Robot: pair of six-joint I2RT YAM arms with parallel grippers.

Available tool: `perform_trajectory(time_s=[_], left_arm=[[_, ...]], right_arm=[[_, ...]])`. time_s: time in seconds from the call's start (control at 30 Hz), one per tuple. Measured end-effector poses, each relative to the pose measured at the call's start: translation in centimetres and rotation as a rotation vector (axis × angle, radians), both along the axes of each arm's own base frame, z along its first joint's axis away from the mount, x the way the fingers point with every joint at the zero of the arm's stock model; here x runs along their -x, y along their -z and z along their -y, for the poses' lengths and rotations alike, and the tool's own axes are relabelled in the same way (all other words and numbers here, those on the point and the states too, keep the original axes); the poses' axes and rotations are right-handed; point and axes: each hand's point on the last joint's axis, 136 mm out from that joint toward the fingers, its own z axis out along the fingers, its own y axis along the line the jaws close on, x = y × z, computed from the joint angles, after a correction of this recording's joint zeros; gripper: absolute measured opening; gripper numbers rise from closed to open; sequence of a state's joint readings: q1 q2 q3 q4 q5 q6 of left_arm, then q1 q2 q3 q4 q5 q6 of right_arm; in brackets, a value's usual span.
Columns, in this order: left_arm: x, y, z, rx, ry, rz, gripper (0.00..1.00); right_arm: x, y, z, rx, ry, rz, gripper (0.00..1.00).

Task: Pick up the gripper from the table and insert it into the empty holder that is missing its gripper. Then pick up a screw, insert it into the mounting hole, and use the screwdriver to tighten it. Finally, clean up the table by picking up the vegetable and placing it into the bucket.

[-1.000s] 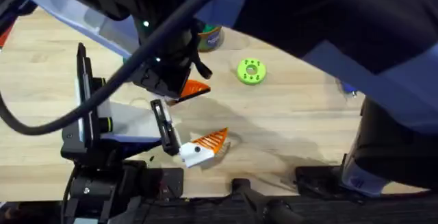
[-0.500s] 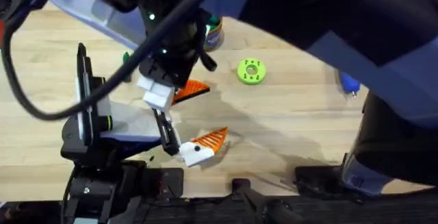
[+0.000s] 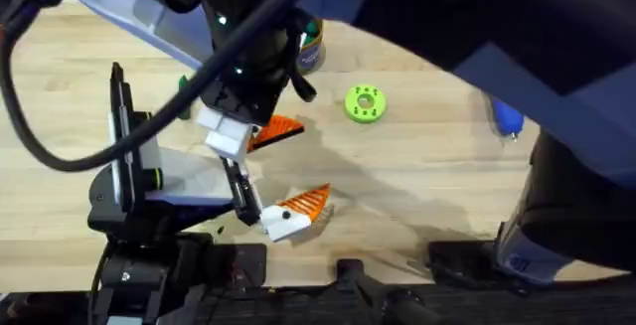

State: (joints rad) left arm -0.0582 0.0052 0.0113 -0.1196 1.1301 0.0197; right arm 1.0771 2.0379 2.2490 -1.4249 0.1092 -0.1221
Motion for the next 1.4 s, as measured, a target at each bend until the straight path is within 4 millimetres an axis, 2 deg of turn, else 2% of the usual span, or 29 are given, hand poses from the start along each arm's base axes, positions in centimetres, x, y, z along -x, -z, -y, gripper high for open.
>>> perform_trajectory(time_s=[0.23,0.43,0.63,0.77,0.97,1.07,1.23,1.3,1.4], left_arm=[[0.1,0.0,0.0,-0.003,0.004,0.007,0.985],[0.1,0.0,0.0,-0.004,0.004,0.009,0.985],[0.1,0.0,0.0,-0.004,0.004,0.009,0.985],[0.1,0.0,0.0,-0.004,0.004,0.010,0.985],[0.1,0.0,0.0,-0.004,0.004,0.010,0.985],[0.1,0.0,0.0,-0.004,0.004,0.010,0.985],[0.1,0.0,0.0,-0.004,0.004,0.010,0.985],[0.1,0.0,0.0,-0.004,0.004,0.010,0.985],[0.1,0.0,0.0,-0.004,0.004,0.010,0.985]], right_arm=[[1.5,-3.2,-0.3,-0.113,0.037,-0.004,0.935],[2.1,-6.7,2.3,-0.180,0.108,-0.003,0.937],[1.3,-8.0,4.3,-0.202,0.179,-0.001,0.938],[0.8,-7.6,5.2,-0.200,0.219,-0.006,0.938],[0.5,-5.5,7.5,-0.191,0.295,-0.024,0.938],[0.2,-4.9,9.4,-0.204,0.357,-0.025,0.938],[-0.6,-4.6,14.1,-0.206,0.498,-0.028,0.938],[-1.0,-4.7,15.1,-0.212,0.539,-0.026,0.936],[-1.2,-4.3,15.6,-0.206,0.567,-0.032,0.937]])
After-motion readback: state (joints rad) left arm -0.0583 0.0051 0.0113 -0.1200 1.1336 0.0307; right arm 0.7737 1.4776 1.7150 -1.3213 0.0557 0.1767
